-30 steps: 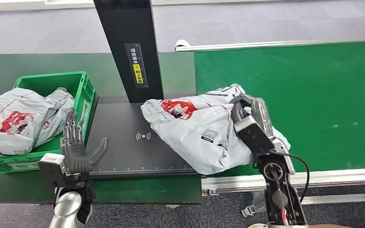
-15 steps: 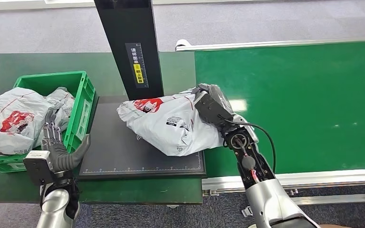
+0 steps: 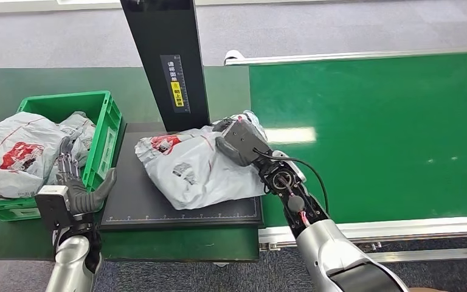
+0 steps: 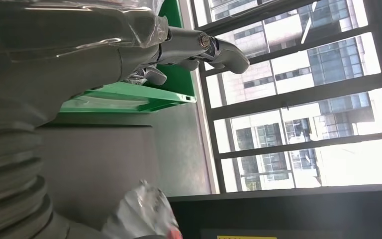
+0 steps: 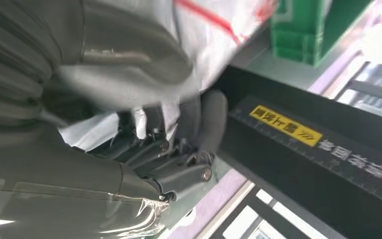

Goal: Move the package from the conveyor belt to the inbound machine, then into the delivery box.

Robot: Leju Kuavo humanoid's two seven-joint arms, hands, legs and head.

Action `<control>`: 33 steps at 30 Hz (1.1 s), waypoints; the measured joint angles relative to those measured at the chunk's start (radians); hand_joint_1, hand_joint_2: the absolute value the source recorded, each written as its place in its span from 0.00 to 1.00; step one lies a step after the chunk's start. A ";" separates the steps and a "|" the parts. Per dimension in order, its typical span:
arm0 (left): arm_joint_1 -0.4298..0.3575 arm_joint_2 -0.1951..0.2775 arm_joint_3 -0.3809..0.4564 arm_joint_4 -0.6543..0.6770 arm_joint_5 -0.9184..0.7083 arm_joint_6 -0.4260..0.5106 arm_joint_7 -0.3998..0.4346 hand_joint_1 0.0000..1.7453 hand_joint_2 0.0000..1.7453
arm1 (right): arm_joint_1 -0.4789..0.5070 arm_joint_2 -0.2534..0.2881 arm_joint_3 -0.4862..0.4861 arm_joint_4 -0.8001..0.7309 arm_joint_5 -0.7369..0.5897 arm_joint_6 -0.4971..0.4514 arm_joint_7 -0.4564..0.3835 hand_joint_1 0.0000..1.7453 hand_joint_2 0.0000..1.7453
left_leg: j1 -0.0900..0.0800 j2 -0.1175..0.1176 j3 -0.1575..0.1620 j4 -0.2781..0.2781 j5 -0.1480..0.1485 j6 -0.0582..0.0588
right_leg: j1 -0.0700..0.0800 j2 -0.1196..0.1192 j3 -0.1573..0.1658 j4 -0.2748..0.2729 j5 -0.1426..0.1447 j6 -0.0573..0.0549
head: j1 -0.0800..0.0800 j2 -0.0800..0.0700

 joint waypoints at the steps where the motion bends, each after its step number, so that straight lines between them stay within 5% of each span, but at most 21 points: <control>1: -0.002 0.000 0.000 0.003 -0.004 0.000 0.000 0.00 1.00 | 0.000 0.002 -0.002 0.005 -0.018 0.007 -0.008 0.00 1.00 | 0.000 0.000 0.000 0.000 0.000 0.000 | 0.000 0.000 0.000 0.000 0.000 0.000 | 0.000 0.000; 17: -0.024 0.006 -0.030 0.045 -0.125 -0.013 0.004 0.00 1.00 | 0.022 -0.011 -0.067 0.028 -0.184 0.096 -0.089 0.00 1.00 | 0.000 0.000 0.000 0.000 0.000 0.000 | 0.000 0.000 -0.001 0.000 0.000 0.000 | 0.000 0.000; 24: -0.062 0.006 -0.166 0.075 -0.317 -0.064 0.035 0.00 1.00 | 0.208 -0.075 -0.146 -0.078 -0.314 0.165 -0.182 0.00 1.00 | 0.000 -0.001 0.000 0.001 -0.001 0.000 | 0.000 -0.001 0.000 -0.001 0.000 0.000 | 0.000 0.000; 33: -0.155 0.007 -0.351 0.209 -0.591 -0.063 0.103 0.00 1.00 | 0.480 -0.117 -0.216 -0.481 -0.412 0.219 -0.148 0.00 1.00 | 0.000 0.001 -0.001 0.000 -0.001 0.000 | 0.000 0.001 -0.001 -0.001 0.000 0.000 | 0.000 0.000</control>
